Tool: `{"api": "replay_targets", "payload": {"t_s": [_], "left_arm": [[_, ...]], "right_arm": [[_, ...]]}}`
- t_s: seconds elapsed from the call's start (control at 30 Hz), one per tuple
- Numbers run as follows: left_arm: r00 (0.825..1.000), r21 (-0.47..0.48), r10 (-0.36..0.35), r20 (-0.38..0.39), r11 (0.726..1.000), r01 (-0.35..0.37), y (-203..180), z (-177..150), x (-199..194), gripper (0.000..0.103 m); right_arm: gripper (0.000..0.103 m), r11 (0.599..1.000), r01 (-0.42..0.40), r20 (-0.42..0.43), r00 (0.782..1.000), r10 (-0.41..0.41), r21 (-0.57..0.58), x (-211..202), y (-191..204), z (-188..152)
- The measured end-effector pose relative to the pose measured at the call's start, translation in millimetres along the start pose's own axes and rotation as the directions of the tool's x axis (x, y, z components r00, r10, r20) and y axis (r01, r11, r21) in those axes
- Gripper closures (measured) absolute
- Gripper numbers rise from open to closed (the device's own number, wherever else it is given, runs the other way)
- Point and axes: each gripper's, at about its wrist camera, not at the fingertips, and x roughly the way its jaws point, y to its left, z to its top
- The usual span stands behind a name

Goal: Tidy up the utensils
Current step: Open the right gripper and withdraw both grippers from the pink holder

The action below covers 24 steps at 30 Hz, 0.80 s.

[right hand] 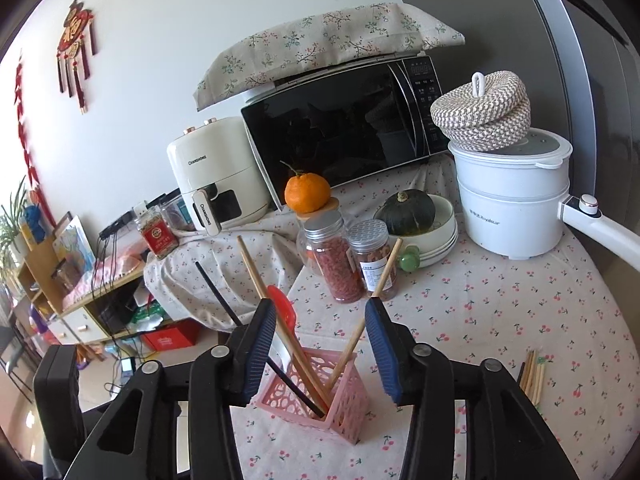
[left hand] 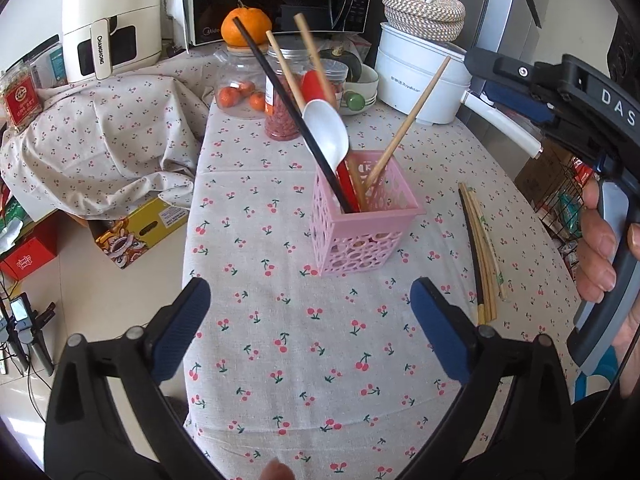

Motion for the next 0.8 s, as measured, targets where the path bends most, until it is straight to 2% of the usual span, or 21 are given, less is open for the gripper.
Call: {"api": "replay_targets", "payload": {"t_s": [0.2, 0.43, 0.67, 0.8], "left_arm": [[1.0, -0.009, -0.01, -0.002, 1.0, 0.01, -6.0, -2.5, 3.8, 0.001], [1.0, -0.031, -0.021, 0.002, 0.999, 0.022, -18.9, -5.7, 6.5, 0.001], [0.999, -0.026, -0.039, -0.017, 0.999, 0.038, -41.5, -8.0, 15.9, 0.001], [0.998, -0.01, -0.048, -0.027, 0.999, 0.048, -58.5, -10.2, 20.8, 0.001]], "right_arm": [[0.032, 0.999, 0.035, -0.021, 0.999, -0.035, 0.003, -24.8, -16.0, -3.8], [0.018, 0.995, 0.094, -0.091, 0.991, -0.095, -0.012, -47.7, -42.0, -14.3], [0.012, 0.987, 0.16, -0.217, 0.964, -0.155, 0.008, -57.8, -74.2, -33.8], [0.001, 0.974, 0.226, -0.263, 0.94, -0.216, 0.008, -62.5, -94.7, -43.5]]}}
